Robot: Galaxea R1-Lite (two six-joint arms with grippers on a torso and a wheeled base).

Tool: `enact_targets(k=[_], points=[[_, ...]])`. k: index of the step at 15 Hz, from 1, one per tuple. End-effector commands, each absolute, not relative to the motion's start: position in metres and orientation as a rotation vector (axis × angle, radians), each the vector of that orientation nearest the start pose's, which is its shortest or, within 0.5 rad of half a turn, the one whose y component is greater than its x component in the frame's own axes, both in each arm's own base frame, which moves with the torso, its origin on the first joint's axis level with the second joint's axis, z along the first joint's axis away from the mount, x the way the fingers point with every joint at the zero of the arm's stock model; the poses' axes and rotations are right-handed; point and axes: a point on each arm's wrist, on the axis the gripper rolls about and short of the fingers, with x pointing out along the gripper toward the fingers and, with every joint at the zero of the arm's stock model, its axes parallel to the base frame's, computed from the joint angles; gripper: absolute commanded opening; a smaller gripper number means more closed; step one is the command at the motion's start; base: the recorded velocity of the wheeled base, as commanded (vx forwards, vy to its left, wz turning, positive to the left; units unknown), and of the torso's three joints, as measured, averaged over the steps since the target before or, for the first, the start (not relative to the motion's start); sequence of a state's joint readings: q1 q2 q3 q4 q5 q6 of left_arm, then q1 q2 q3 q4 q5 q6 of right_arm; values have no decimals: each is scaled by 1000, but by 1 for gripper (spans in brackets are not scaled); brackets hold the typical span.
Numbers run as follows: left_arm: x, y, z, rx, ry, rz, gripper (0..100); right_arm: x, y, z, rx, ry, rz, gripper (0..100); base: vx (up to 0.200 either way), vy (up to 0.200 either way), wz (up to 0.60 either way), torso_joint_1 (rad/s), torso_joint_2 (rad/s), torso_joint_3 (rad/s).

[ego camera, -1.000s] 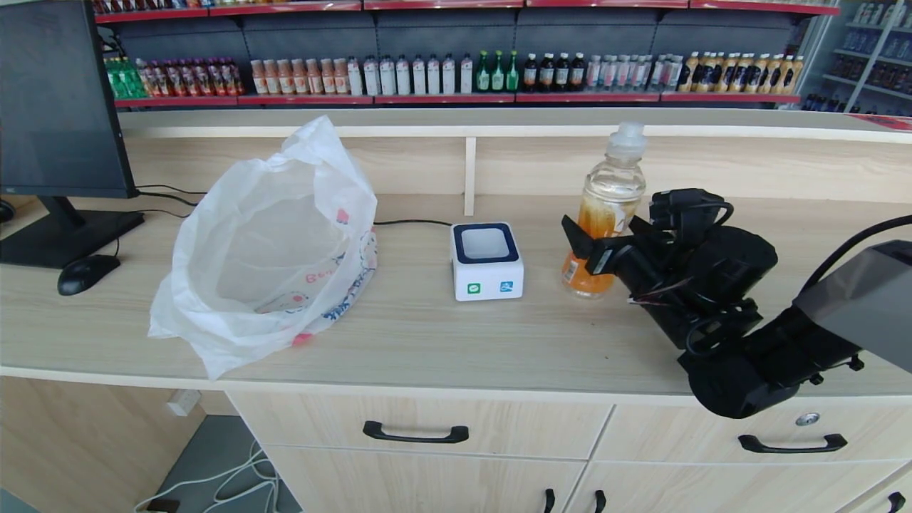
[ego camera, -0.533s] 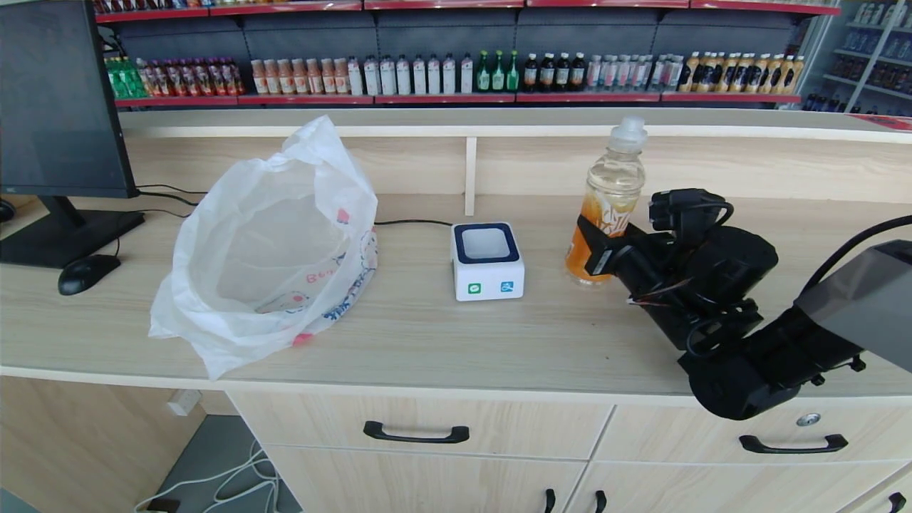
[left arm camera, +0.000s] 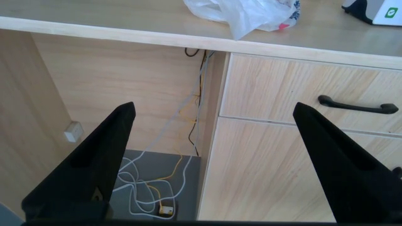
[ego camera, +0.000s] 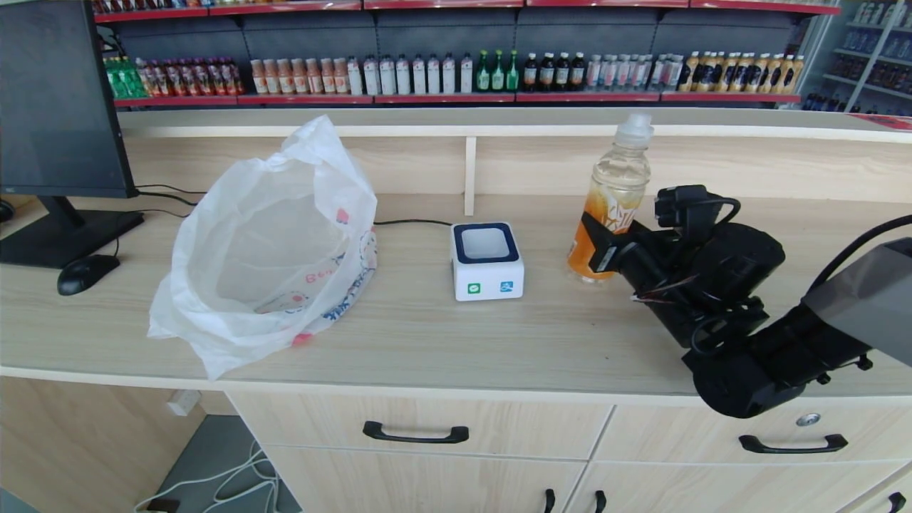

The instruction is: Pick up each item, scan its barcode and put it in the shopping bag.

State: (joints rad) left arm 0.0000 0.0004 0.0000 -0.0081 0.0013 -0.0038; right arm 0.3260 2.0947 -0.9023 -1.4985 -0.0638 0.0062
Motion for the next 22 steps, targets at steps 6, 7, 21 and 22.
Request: enact_targets(k=[6,7,21,22], points=[[-23,0,76,-5,-9,2,100,344,115,179,75,-348,262,0,0,0,0,0,0,0],[-23,0,76,-5,-8,2,100,340,114,184,78,-358,264,0,0,0,0,0,0,0],[-23,0,76,-6,-8,3,100,211,113,203,87,-330,553,0,0,0,0,0,0,0],[-23,0,76,-6,-8,3,100,208,112,207,110,-344,573,0,0,0,0,0,0,0]])
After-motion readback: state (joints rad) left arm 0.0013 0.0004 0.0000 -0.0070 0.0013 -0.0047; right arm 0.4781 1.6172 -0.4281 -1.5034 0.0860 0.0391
